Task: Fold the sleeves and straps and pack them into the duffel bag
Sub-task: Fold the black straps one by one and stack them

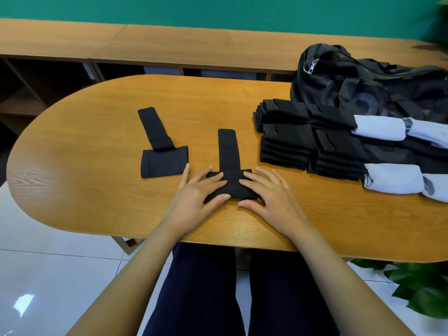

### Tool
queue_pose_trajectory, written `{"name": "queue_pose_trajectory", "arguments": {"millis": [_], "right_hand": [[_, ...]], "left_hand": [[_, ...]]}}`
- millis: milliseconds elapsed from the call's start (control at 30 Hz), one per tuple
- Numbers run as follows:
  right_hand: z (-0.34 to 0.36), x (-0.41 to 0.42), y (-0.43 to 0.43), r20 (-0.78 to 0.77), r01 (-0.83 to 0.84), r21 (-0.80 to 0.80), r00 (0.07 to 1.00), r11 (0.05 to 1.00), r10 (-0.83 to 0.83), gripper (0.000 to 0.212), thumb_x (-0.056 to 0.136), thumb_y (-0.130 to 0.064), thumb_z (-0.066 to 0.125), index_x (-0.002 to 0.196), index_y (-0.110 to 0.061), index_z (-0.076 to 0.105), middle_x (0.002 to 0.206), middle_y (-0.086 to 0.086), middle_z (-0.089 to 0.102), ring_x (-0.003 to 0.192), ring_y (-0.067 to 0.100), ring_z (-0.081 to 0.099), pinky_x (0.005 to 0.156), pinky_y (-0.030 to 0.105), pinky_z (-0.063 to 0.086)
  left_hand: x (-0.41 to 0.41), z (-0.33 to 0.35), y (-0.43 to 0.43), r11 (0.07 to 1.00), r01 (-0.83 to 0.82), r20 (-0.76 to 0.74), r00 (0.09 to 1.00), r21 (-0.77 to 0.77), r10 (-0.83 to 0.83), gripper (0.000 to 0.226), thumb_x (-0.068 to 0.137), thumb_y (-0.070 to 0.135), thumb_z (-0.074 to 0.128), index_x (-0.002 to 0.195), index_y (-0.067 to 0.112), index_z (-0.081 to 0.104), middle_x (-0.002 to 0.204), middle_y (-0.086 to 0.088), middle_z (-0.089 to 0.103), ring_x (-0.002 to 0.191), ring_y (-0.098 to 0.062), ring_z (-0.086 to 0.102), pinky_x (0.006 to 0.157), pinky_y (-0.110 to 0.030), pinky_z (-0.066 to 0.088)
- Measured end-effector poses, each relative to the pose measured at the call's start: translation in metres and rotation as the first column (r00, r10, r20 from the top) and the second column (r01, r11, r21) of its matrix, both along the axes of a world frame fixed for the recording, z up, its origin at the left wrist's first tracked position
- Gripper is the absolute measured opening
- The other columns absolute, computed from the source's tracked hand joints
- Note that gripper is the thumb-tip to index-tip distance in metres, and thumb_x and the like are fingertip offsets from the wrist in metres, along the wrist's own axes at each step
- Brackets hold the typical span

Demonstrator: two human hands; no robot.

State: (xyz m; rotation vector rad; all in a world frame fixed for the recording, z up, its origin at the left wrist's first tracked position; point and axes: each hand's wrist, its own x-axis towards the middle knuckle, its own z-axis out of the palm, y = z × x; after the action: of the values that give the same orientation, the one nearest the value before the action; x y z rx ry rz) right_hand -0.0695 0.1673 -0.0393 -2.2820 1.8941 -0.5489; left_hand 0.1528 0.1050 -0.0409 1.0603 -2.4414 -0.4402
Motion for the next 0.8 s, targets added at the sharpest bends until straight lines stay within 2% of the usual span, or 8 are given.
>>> {"name": "queue_pose_trajectory", "arguments": {"millis": [100,333,433,600,800], "right_hand": [[-0.0007,-0.0004,0.0006,0.033,0.003,-0.034,0.999,0.999,-0.002,0.061,0.09,-0.065,0.039,0.137,-0.029,0.055,0.147,-0.01,0.047,0.143,0.009,0.026,0.119,0.034,0.007],[-0.0031,-0.0004,0.0016,0.064,0.002,-0.103,0.998,0.995,0.004,0.054,0.094,-0.058,0.033,0.126,-0.028,0.064,0.137,-0.011,0.057,0.135,0.008,0.036,0.117,0.032,0.01],[-0.003,-0.0007,0.0017,0.071,0.004,-0.113,0.997,0.994,0.004,0.052,0.096,-0.056,0.033,0.124,-0.027,0.065,0.135,-0.011,0.059,0.134,0.008,0.038,0.116,0.031,0.011],[-0.0023,-0.0008,0.0036,0.091,0.001,-0.155,0.996,0.988,0.014,0.049,0.097,-0.053,0.035,0.117,-0.024,0.069,0.126,-0.01,0.065,0.127,0.009,0.045,0.115,0.028,0.012],[-0.0022,-0.001,0.0056,0.113,0.003,-0.256,0.993,0.967,0.027,0.047,0.099,-0.048,0.037,0.107,-0.019,0.073,0.108,-0.006,0.071,0.114,0.009,0.055,0.114,0.031,0.02]], "left_hand": [[0.0006,-0.0007,0.0003,0.999,-0.004,-0.021,1.0,-0.037,0.003,0.064,0.094,0.065,0.03,0.131,0.024,0.061,0.139,0.008,0.056,0.143,-0.003,0.027,0.122,-0.045,-0.004],[0.0023,-0.0017,0.0019,0.994,-0.013,-0.085,0.996,-0.104,0.004,0.058,0.093,0.063,0.039,0.115,0.02,0.071,0.124,0.006,0.067,0.135,-0.006,0.042,0.121,-0.052,0.007],[0.0026,-0.0013,0.003,0.993,-0.018,-0.102,0.995,-0.119,0.006,0.054,0.091,0.062,0.046,0.112,0.02,0.073,0.12,0.006,0.069,0.133,-0.007,0.045,0.12,-0.053,0.01],[0.0025,-0.0007,0.0044,0.992,-0.004,-0.121,0.993,-0.122,-0.011,0.049,0.094,0.057,0.045,0.109,0.021,0.074,0.113,0.008,0.071,0.127,-0.006,0.049,0.119,-0.054,0.013],[0.0054,-0.0027,0.0048,0.986,-0.035,-0.267,0.964,-0.16,-0.009,0.04,0.09,0.052,0.057,0.1,0.018,0.075,0.102,0.005,0.071,0.114,-0.006,0.057,0.118,-0.051,0.019]]}}
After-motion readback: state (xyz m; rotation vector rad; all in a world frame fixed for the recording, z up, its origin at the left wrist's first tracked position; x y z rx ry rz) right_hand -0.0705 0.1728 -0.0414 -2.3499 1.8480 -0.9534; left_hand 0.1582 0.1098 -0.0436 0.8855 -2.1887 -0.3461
